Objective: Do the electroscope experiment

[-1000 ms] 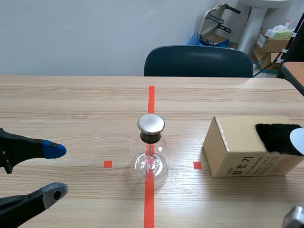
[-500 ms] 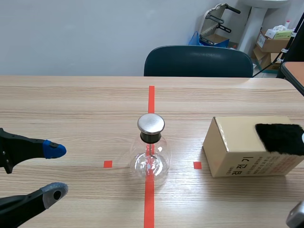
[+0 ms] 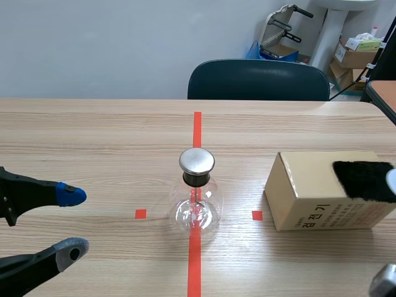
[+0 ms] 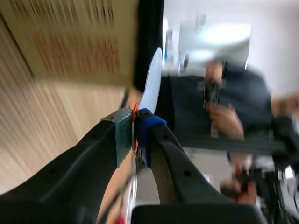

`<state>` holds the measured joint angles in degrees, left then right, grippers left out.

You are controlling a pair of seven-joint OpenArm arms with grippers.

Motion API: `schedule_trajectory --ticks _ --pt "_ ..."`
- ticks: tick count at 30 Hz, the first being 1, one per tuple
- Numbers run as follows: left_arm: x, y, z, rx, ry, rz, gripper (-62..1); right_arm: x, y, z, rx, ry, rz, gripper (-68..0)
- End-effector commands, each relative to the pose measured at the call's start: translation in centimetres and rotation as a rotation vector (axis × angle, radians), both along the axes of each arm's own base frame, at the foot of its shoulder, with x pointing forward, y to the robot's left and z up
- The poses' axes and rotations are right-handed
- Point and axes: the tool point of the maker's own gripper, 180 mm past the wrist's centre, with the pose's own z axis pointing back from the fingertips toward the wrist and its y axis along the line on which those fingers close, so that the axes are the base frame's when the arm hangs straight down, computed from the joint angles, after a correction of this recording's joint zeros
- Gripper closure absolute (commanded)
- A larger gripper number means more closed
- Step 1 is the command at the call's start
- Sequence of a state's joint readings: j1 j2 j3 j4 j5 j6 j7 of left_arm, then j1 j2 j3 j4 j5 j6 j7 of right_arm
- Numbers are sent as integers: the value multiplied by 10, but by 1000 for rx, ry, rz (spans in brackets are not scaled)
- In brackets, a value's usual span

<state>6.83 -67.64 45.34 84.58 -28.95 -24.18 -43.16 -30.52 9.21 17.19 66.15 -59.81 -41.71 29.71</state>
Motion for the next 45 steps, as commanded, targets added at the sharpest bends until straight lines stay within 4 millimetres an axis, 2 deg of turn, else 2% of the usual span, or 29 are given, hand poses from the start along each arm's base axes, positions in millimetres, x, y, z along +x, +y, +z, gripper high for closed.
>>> schedule_trajectory --ticks 1,3,7,9,11,15,17,19,23,25,27,31,33,36,41,43,45 --pt "2 -3 8 -33 -11 1 -432 0 -5 4 -16 -9 -1 -17" --pt "2 -3 8 -33 -11 1 -432 1 4 4 -12 -10 47 -17" --pt "2 -3 8 -33 -11 1 -432 -3 47 2 15 1 287 -17" --pt "2 -3 8 -33 -11 1 -432 -6 59 2 27 2 342 -17" --pt "2 -3 8 -33 -11 1 -432 -4 51 1 31 -1 279 -17" --pt "2 -3 8 -33 -11 1 -432 -1 12 0 11 -3 53 -17" --pt "2 -3 8 -33 -11 1 -432 -1 3 1 1 -4 14 -17" --pt "2 -3 8 -32 -11 1 -432 0 11 1 2 -3 62 -17" --pt "2 -3 8 -31 -11 1 -432 -3 50 1 25 0 279 -17" --pt "2 -3 7 -29 -10 1 -432 -6 61 1 33 1 339 -17" --pt "2 -3 7 -29 -10 1 -432 -6 54 0 32 2 299 -17" --pt "2 -3 7 -29 -10 1 -432 -1 9 1 3 -3 48 -17" --pt "2 -3 7 -29 -10 1 -432 -1 -1 2 -4 -5 -7 -17" --pt "2 -3 7 -29 -10 1 -433 -1 11 1 0 -1 61 -17" --pt "2 -3 7 -29 -9 1 -433 -7 60 0 30 5 338 -17" --pt "2 -3 7 -29 -9 1 -433 -7 60 0 31 4 339 -17" --pt "2 -3 7 -29 -9 1 -433 -4 45 0 22 3 254 -17"
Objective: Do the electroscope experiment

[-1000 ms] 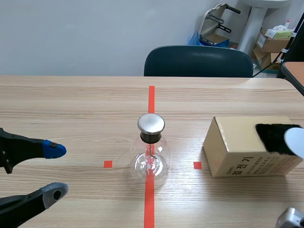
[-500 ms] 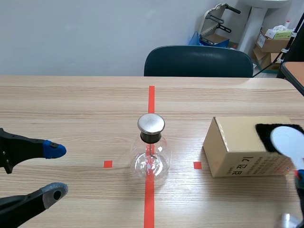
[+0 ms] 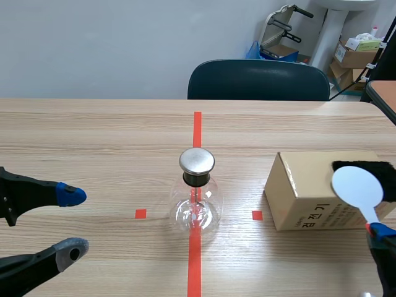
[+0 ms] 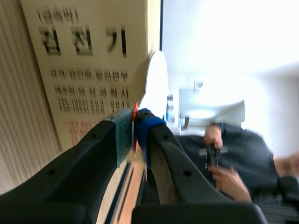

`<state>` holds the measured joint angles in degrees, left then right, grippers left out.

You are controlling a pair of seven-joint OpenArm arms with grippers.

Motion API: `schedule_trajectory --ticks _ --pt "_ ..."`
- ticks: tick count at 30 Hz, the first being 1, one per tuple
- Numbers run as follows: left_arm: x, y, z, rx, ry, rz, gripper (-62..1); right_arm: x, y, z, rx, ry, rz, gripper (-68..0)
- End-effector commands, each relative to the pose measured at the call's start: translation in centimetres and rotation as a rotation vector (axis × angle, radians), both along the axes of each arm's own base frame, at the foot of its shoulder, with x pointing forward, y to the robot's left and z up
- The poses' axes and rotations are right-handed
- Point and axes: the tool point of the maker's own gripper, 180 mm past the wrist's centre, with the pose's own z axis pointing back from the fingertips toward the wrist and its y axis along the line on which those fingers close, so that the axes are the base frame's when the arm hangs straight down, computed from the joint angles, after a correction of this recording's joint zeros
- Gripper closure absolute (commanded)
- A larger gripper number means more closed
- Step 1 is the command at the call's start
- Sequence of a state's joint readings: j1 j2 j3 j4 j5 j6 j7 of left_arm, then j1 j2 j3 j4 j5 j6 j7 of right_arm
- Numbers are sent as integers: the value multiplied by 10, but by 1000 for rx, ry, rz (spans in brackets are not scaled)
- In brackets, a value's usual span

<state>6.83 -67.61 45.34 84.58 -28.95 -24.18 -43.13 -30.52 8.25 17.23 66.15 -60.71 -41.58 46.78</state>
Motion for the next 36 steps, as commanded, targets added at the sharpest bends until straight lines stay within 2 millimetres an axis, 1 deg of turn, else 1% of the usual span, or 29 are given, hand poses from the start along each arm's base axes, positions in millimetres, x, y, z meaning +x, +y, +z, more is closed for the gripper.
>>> schedule_trajectory --ticks 1,3,4,6,8,10,12,13,14,16,20,21,22,23,24,28,29,31,33,36 --pt "2 -3 7 -29 -10 1 -433 3 -24 4 -25 -13 -107 -17" --pt "2 -3 7 -29 -10 1 -433 5 -45 5 -39 -17 -219 -17" --pt "2 -3 7 -29 -10 1 -433 4 -51 5 -44 -18 -249 -17" --pt "2 -3 7 -29 -10 1 -433 5 -52 6 -47 -17 -246 -17" --pt "2 -3 7 -29 -10 1 -433 5 -37 5 -40 -15 -163 -17" --pt "2 -3 7 -29 -10 1 -433 2 -12 4 -25 -12 -25 -17" --pt "2 -3 7 -29 -10 1 -433 -3 7 4 -12 -9 83 -17" --pt "2 -3 7 -29 -10 1 -433 -5 11 4 -10 -8 104 -17" --pt "2 -3 7 -29 -10 1 -433 -5 10 4 -10 -7 98 -17" --pt "2 -3 7 -29 -10 1 -433 -1 -4 4 -18 -8 18 -17" --pt "2 -3 7 -29 -10 1 -433 4 -52 5 -48 -16 -249 -17" --pt "2 -3 7 -29 -10 1 -433 4 -57 5 -52 -16 -281 -17" --pt "2 -3 7 -29 -10 1 -433 4 -59 5 -53 -17 -287 -17" --pt "2 -3 7 -29 -10 1 -432 4 -56 5 -52 -16 -276 -17" --pt "2 -3 7 -29 -10 1 -433 5 -50 5 -48 -15 -240 -17" --pt "2 -3 7 -29 -10 1 -433 0 -6 4 -19 -9 2 -17" --pt "2 -3 7 -29 -10 1 -433 -2 1 3 -14 -8 37 -17" --pt "2 -3 7 -29 -10 1 -433 -3 3 3 -11 -7 49 -17" --pt "2 -3 7 -29 -10 1 -432 0 -6 4 -18 -9 -3 -17" --pt "2 -3 7 -30 -10 1 -433 4 -41 5 -37 -15 -193 -17"
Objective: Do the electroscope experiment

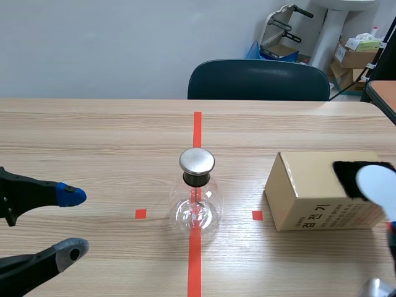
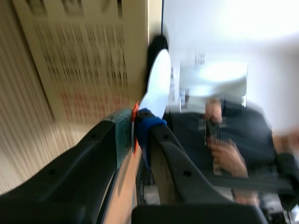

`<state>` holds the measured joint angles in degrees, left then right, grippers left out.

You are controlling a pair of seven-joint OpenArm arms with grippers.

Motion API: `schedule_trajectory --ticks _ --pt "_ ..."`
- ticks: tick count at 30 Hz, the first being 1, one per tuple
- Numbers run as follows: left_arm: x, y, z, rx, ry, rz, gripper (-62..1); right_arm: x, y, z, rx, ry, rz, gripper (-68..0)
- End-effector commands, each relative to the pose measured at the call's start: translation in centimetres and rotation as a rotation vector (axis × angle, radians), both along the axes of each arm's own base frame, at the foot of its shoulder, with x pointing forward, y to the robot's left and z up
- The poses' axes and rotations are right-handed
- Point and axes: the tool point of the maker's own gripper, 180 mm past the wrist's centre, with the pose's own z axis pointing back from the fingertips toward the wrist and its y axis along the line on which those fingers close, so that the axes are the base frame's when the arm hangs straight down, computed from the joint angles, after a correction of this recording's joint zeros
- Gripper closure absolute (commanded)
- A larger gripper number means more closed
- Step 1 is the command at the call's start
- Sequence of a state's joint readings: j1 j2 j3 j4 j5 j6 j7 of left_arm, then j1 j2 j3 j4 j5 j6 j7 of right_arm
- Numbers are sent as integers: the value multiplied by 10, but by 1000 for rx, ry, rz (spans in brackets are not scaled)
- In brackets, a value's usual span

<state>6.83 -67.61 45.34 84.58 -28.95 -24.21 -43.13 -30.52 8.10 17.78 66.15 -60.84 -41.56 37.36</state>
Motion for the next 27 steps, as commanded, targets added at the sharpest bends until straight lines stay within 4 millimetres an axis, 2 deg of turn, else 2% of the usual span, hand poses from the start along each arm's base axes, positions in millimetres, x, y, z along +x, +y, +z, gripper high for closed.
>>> schedule_trajectory --ticks 1,4,10,13,27 --pt "2 -3 7 -30 -10 1 -432 0 -18 5 -21 -13 -74 -17" --pt "2 -3 7 -30 -10 1 -433 0 -25 5 -27 -13 -106 -17" --pt "2 -3 7 -29 -10 1 -432 -2 20 4 -1 -8 139 -17" --pt "2 -3 7 -29 -10 1 -432 -5 33 4 7 -6 211 -17" --pt "2 -3 7 -29 -10 1 -433 -5 33 4 7 -6 214 -17"
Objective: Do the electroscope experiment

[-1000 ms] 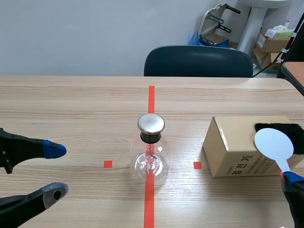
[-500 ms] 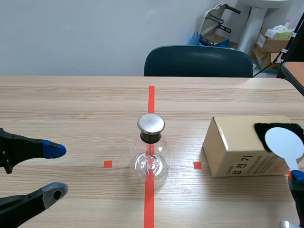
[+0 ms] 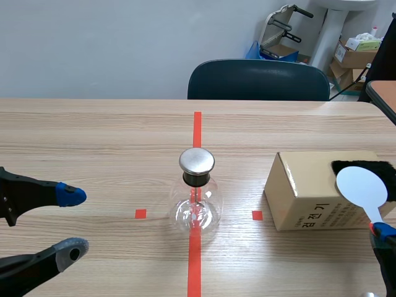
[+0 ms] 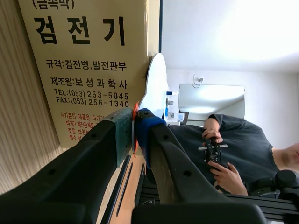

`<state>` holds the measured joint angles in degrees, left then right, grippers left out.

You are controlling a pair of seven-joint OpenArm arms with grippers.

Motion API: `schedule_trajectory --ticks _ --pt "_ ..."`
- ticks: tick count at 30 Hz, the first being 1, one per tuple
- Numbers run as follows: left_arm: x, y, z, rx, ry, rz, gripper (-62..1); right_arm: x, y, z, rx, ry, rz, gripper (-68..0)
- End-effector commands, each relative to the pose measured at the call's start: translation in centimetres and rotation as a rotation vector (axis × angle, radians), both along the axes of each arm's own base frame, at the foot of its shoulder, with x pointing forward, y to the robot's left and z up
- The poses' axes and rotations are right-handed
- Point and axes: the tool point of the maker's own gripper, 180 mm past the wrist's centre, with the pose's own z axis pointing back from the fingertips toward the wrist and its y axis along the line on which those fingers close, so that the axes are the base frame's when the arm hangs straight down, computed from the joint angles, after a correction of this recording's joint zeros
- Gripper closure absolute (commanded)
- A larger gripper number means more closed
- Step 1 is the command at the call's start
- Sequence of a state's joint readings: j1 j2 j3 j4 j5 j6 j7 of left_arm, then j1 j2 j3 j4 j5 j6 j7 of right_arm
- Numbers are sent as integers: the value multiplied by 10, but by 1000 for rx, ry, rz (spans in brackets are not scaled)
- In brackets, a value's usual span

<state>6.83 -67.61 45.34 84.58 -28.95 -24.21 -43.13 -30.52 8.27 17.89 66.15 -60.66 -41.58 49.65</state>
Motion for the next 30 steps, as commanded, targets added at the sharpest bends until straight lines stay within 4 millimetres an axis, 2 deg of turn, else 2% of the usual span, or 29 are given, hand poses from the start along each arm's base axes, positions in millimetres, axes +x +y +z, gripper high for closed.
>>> schedule_trajectory --ticks 1,25,30 --pt "2 -3 7 -29 -10 1 -433 1 -4 3 -15 -10 3 -17" --pt "2 -3 7 -30 -10 1 -430 1 -3 2 -18 -7 3 -17" --pt "7 -6 5 -24 -42 33 -430 1 -4 2 -19 -8 -1 -17"
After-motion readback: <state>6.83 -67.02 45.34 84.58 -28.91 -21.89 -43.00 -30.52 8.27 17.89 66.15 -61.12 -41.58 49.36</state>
